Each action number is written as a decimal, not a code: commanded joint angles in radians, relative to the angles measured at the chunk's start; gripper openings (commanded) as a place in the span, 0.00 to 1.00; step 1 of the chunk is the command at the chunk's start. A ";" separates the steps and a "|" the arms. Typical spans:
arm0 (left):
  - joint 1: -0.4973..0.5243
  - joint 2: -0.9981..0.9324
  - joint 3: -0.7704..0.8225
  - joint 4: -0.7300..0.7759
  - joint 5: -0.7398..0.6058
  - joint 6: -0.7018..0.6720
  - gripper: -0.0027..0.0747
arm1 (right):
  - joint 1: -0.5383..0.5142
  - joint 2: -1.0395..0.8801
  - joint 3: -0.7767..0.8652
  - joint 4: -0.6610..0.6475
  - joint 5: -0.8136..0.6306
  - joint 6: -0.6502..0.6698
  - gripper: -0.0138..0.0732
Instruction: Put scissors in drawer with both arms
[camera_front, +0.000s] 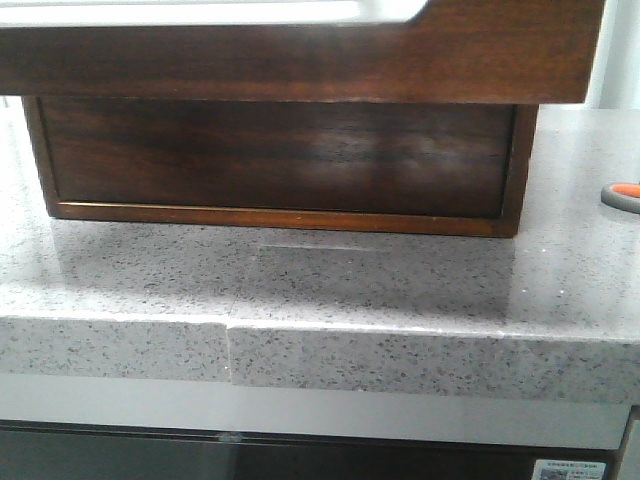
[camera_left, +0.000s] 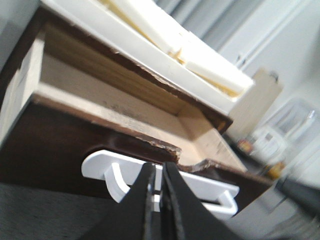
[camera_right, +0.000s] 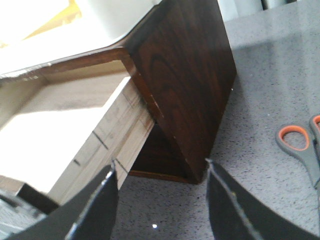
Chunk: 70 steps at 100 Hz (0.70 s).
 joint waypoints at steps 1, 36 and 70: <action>-0.004 0.028 -0.099 0.167 0.061 0.016 0.01 | -0.007 0.084 -0.093 -0.034 -0.015 -0.009 0.56; -0.004 0.057 -0.214 0.454 0.232 0.016 0.01 | -0.175 0.428 -0.385 -0.367 0.360 0.139 0.56; -0.017 0.057 -0.214 0.454 0.226 0.016 0.01 | -0.192 0.750 -0.566 -0.449 0.529 0.139 0.56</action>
